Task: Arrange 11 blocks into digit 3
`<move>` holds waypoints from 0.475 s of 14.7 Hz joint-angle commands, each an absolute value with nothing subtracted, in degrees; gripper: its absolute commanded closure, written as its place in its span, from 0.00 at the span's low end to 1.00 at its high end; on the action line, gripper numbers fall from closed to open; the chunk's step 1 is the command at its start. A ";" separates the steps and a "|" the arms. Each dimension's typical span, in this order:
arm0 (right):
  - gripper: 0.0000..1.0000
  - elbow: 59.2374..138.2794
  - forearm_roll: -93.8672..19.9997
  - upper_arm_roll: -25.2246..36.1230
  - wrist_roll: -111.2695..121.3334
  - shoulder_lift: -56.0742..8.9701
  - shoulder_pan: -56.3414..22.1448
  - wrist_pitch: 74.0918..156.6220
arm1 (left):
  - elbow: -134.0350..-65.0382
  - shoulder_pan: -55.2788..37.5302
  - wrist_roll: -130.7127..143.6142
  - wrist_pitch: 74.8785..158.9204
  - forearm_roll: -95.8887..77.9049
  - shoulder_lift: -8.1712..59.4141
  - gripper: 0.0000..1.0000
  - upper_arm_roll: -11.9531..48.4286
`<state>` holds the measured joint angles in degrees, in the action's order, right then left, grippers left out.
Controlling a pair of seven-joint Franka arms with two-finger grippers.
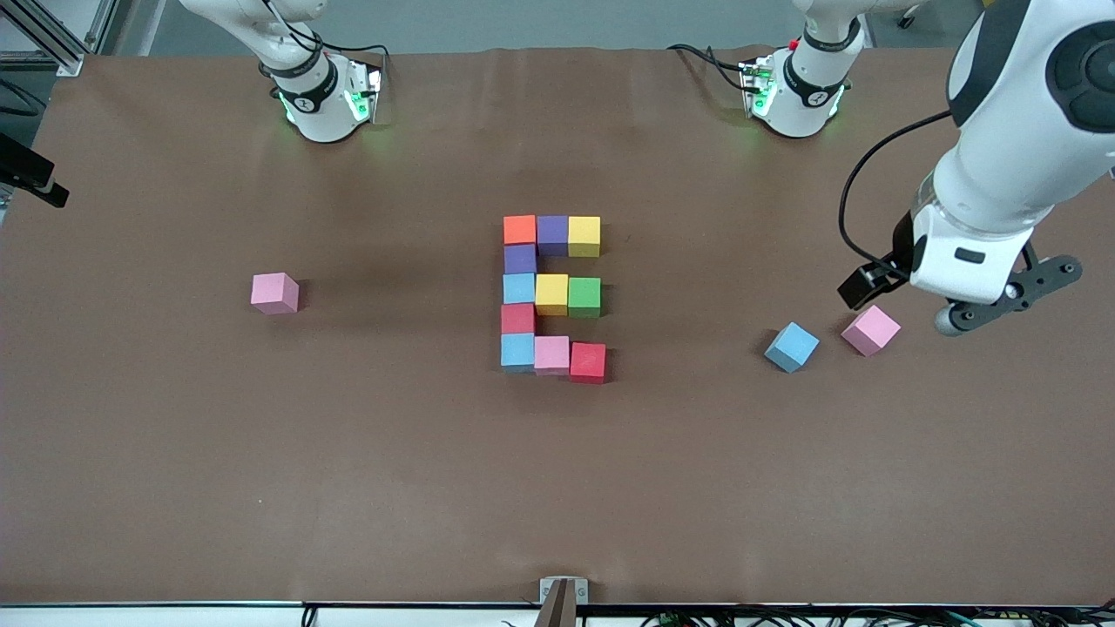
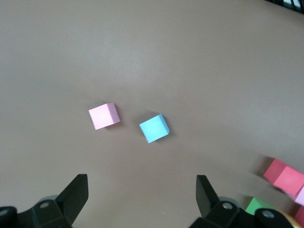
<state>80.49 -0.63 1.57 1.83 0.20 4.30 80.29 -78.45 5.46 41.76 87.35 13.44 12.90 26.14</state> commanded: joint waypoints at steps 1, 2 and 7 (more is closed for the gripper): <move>0.00 79.63 0.00 1.58 2.29 -0.09 4.39 79.63 | -80.24 5.28 37.28 86.49 12.22 9.76 0.00 24.79; 0.00 79.63 0.00 1.58 2.29 -0.09 4.39 79.63 | -80.42 5.10 36.48 86.31 11.96 8.71 0.00 24.35; 0.00 79.63 0.00 1.58 2.29 -0.09 4.39 79.63 | -83.93 0.71 26.12 85.08 9.14 3.79 0.00 15.83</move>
<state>80.48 -0.63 1.58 1.83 0.20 4.30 80.29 -80.37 2.14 29.89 85.29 10.37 7.54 18.66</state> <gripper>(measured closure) 0.000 0.000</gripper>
